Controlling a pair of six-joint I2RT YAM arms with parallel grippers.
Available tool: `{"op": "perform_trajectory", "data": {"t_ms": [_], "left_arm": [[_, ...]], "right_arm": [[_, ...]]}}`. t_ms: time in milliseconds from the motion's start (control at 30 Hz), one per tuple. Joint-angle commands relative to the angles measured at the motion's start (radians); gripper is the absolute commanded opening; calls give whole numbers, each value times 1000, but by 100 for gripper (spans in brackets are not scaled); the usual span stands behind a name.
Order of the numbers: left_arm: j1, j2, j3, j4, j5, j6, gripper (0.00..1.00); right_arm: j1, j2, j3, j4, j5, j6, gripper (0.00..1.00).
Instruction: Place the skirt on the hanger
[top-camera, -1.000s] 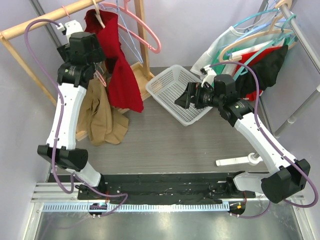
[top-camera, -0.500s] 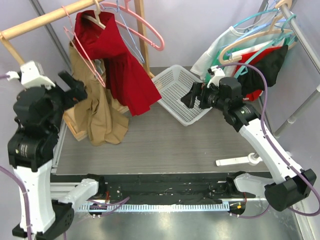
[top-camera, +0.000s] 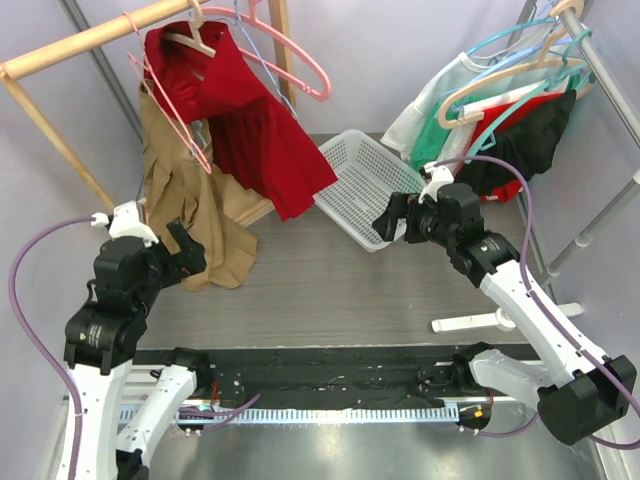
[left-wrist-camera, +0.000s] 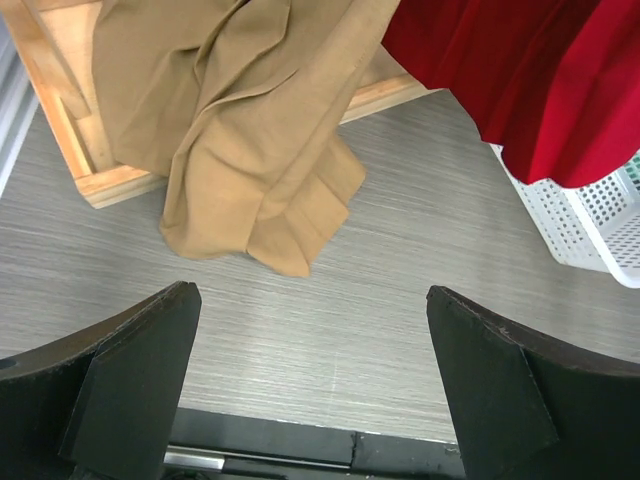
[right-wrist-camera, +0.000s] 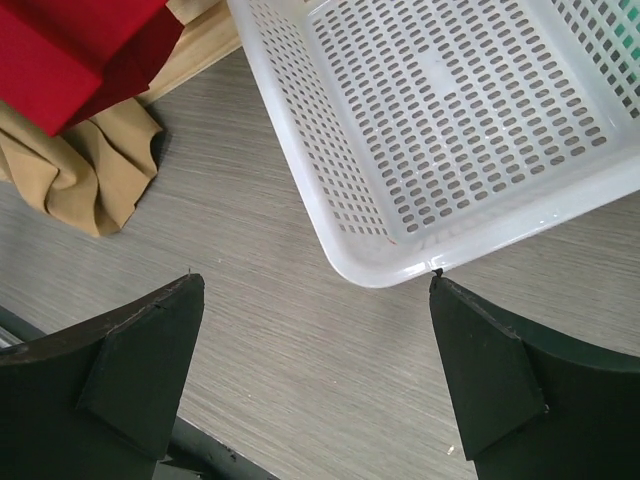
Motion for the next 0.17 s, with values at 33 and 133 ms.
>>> {"op": "perform_trajectory", "data": {"t_ms": [33,133], "left_arm": [[5,-14,-40,75,52,0,100],[5,-1,-35,73,46,3,100]], "right_arm": [[4,-43,-7,56,32,2,100],[4,-41,-12,60,41,8,100]]}}
